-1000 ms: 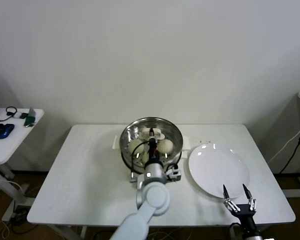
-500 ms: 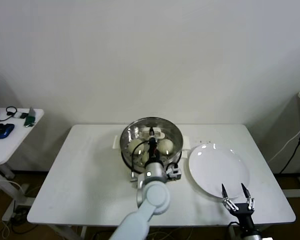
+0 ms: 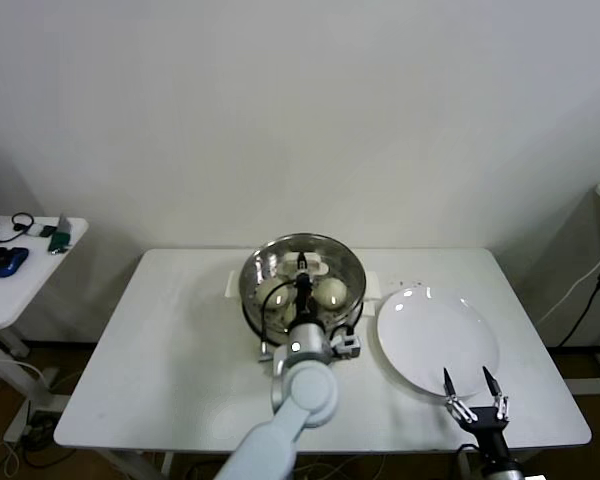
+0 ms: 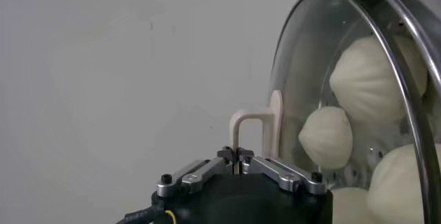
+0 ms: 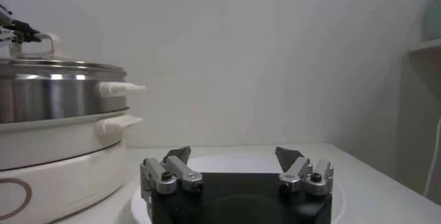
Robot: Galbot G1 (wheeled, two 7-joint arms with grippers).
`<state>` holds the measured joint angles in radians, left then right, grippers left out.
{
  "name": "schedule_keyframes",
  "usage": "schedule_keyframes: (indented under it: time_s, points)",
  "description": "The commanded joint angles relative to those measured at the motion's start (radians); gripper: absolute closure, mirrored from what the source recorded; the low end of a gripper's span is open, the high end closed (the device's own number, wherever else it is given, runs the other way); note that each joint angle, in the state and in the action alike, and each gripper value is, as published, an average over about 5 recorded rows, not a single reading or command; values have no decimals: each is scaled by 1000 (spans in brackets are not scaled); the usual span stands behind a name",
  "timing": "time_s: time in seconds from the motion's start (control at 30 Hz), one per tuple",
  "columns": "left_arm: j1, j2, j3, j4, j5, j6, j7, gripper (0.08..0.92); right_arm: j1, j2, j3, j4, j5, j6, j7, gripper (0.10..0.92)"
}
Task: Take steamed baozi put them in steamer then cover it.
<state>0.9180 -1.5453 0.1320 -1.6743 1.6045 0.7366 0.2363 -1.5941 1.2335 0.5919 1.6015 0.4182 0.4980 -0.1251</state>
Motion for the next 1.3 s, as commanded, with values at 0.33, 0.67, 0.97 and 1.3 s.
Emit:
schedule_keyframes:
  time_s: [0.33, 0.67, 0.97, 1.3]
  points:
    - [4, 42, 6, -74, -47, 38, 16, 629, 1, 1, 0, 4, -2, -5, -3, 203]
    - [28, 68, 3, -136, -97, 39, 0, 335, -1, 0, -3, 19, -3, -23, -7, 203]
    - [111, 122, -58, -341, -317, -2, -78, 179, 1, -10, -3, 30, 2, -48, 7, 203]
    - [290, 268, -487, -550, -1311, -303, -338, 177, 11, -4, -7, 73, -12, -92, 106, 203]
